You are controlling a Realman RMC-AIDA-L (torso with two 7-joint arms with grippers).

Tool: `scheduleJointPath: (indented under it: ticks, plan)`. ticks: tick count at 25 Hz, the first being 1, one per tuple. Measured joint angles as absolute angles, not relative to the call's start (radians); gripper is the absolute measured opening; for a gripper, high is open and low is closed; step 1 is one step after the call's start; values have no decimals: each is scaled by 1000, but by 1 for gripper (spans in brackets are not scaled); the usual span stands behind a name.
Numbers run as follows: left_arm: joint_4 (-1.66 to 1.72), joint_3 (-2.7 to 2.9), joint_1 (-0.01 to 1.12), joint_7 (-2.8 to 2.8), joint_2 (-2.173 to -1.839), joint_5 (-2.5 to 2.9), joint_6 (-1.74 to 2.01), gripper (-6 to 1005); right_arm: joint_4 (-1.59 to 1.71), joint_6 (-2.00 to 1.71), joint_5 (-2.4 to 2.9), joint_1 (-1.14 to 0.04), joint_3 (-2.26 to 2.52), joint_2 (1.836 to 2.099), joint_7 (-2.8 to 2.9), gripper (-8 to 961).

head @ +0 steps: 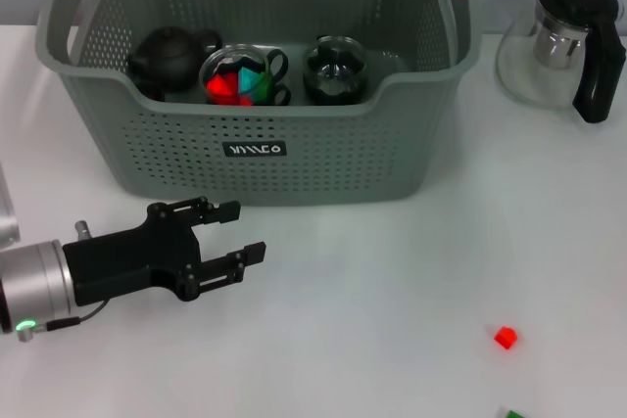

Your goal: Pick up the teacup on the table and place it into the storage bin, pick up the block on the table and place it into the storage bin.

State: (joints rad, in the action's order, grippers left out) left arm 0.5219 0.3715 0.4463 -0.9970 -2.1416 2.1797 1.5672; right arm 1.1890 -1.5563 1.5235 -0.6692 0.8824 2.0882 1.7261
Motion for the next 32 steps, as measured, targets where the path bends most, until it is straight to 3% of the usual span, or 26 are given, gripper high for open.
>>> scheduleJointPath:
  ticks: [4,7,10,15,26,32]
  plan:
    - [525,370,447,-1005,-2140,2180,1568,629,1238,-1429,1699,-812,885,2046,1980,499]
    - [525,370,445,-1006,-2140,2180,1562,629,1244,-1346,1890,-931,897,2029,2182,505]
    - [525,370,445,-1006,-2141,2180,1561,629,1243,-1295,2098,-1033,920,2046,2283,511]
    - [523,370,446,-1006,-2142,2179,1561,628,1179,-1262,2465,-1178,1067,2105,2365,521]
    - [518,370,450,-1006,-2147,2178,1547,630,646,-814,2528,-1317,1422,2111,2463,542]
    - [517,370,450,-1006,-2148,2178,1546,630,556,-630,2356,-1310,1563,2115,2457,554]
